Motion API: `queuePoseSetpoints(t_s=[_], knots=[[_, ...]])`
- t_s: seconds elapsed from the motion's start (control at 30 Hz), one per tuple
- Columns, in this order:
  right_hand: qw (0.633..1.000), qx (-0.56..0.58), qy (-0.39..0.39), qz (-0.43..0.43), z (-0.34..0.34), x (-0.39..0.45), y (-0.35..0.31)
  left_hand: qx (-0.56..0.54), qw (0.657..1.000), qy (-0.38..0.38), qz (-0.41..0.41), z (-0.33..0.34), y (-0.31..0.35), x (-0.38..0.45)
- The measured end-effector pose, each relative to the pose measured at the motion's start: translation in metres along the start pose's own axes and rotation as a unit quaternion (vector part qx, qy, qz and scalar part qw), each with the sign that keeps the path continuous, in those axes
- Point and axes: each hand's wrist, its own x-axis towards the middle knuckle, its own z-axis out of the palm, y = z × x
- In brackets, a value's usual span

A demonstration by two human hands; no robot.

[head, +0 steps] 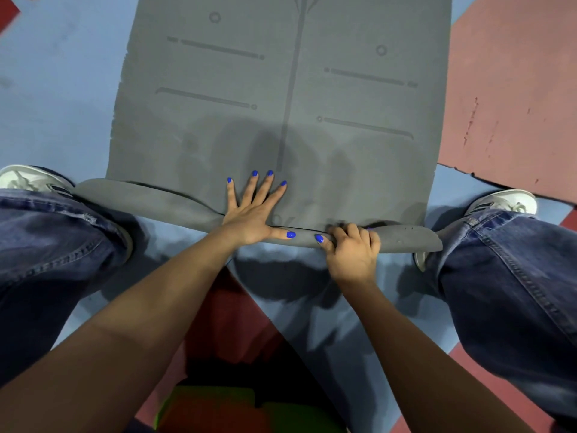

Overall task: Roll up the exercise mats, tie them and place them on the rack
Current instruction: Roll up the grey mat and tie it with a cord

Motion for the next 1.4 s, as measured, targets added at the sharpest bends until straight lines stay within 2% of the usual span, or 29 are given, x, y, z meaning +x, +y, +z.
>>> queuePoseSetpoints(t_s=[0.13, 0.23, 0.33, 0.37, 0.43, 0.5, 0.57, 0.63, 0.7, 0.97, 1.1, 1.27, 1.33, 1.4], knots=[[0.996, 0.038, -0.082, 0.012, -0.002, 0.004, 0.005, 0.007, 1.000, 0.000, 0.001, 0.001, 0.000, 0.000], [0.991, 0.099, -0.082, 0.038, -0.005, 0.005, 0.008, 0.014, 1.000, 0.017, 0.007, 0.004, -0.002, 0.001], [0.984, 0.131, -0.105, 0.066, -0.001, 0.006, 0.010, 0.016, 0.998, 0.059, 0.035, 0.009, -0.007, -0.001], [0.980, 0.136, -0.119, 0.078, 0.000, 0.009, 0.011, 0.022, 0.993, 0.096, 0.062, 0.012, -0.008, -0.001], [0.975, 0.144, -0.139, 0.100, 0.001, 0.014, 0.012, 0.069, 0.961, 0.222, 0.153, 0.025, -0.012, -0.002], [0.971, 0.147, -0.151, 0.112, 0.003, 0.018, 0.013, 0.157, 0.900, 0.337, 0.227, 0.039, -0.014, -0.002], [0.973, 0.129, -0.152, 0.112, 0.004, 0.021, 0.014, 0.196, 0.865, 0.384, 0.257, 0.047, -0.013, -0.003], [0.979, 0.107, -0.138, 0.108, 0.006, 0.022, 0.013, 0.208, 0.854, 0.402, 0.257, 0.043, -0.006, -0.004], [0.981, 0.092, -0.131, 0.106, 0.007, 0.025, 0.010, 0.204, 0.857, 0.407, 0.243, 0.042, -0.001, -0.006], [0.989, -0.037, -0.136, 0.047, -0.002, 0.030, 0.000, 0.182, 0.866, 0.448, 0.127, 0.052, 0.022, 0.006], [0.992, 0.020, -0.103, 0.067, -0.005, 0.028, 0.003, 0.133, 0.872, 0.462, 0.086, 0.055, 0.029, 0.010], [0.995, 0.013, -0.103, 0.013, -0.006, 0.033, 0.006, 0.100, 0.875, 0.474, 0.008, 0.055, 0.036, 0.009], [0.995, 0.015, -0.103, -0.006, -0.009, 0.034, 0.006, 0.120, 0.857, 0.500, 0.025, 0.056, 0.040, 0.008], [0.994, 0.013, -0.107, -0.020, -0.012, 0.034, 0.008, 0.161, 0.832, 0.517, 0.118, 0.064, 0.036, 0.009]])
